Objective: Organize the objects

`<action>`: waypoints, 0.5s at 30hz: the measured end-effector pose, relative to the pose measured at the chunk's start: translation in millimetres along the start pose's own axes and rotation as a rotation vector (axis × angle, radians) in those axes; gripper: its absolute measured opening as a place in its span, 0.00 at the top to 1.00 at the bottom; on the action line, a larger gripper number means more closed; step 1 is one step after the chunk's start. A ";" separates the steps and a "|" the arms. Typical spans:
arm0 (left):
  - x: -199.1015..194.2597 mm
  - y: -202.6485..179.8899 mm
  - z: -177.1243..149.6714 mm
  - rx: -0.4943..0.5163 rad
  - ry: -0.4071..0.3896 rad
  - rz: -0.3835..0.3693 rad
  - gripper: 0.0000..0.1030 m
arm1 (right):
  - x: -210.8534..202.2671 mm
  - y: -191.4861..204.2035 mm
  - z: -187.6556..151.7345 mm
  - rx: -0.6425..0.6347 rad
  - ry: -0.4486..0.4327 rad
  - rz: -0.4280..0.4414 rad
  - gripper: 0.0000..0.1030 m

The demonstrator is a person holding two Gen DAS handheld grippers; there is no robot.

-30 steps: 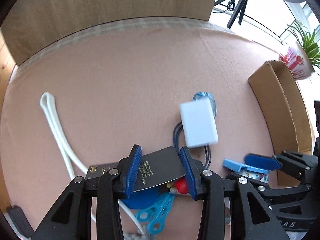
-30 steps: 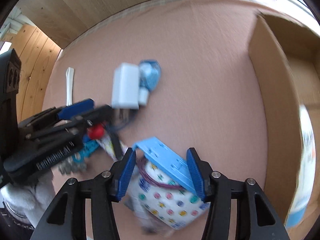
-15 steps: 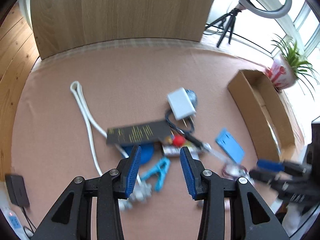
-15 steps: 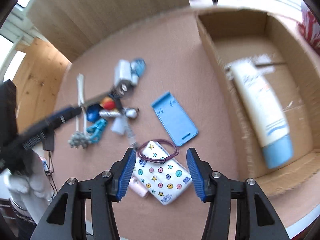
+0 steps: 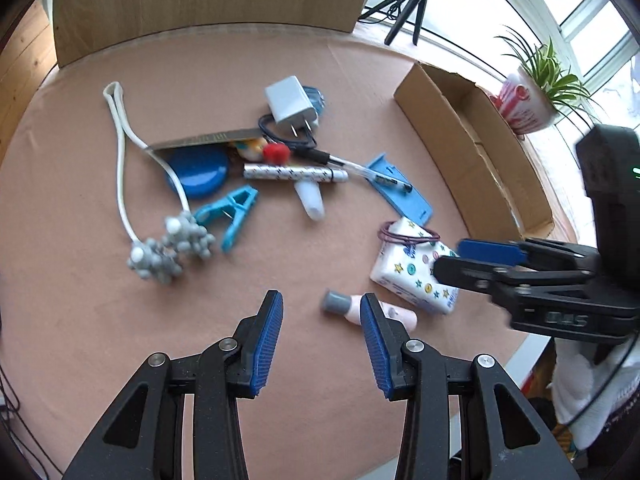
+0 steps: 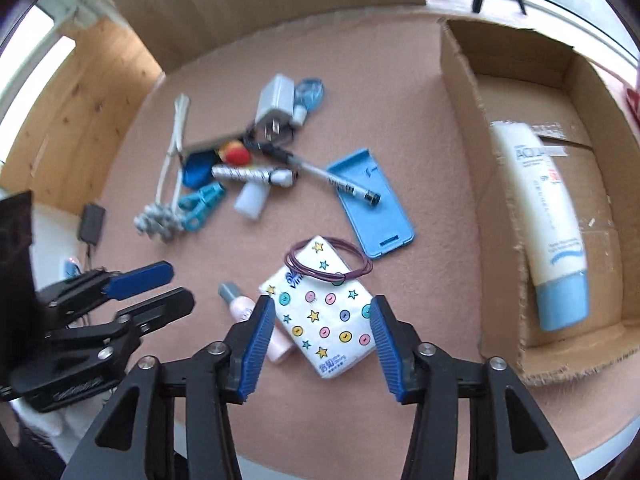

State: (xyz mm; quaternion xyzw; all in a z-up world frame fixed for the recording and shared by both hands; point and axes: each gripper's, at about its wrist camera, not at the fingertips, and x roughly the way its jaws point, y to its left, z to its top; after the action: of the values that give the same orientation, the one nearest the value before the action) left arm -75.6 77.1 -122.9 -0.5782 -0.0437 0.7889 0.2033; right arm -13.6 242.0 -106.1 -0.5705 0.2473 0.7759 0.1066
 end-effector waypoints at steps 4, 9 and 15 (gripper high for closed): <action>-1.0 -0.3 -3.1 -0.010 -0.003 0.004 0.58 | 11.6 3.3 16.2 -0.039 -0.019 -0.050 0.62; 4.3 -1.5 -11.9 -0.019 0.021 0.004 0.58 | 26.4 -8.8 40.9 0.028 -0.027 -0.057 0.62; 11.2 -7.2 -23.2 -0.020 0.047 -0.012 0.58 | 15.3 -24.9 40.8 0.090 -0.016 0.049 0.62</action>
State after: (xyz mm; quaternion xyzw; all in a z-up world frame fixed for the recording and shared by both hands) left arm -54.8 84.0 -138.4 -0.5985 -0.0504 0.7733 0.2030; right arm -41.4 282.1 -117.7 -0.5527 0.2949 0.7709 0.1152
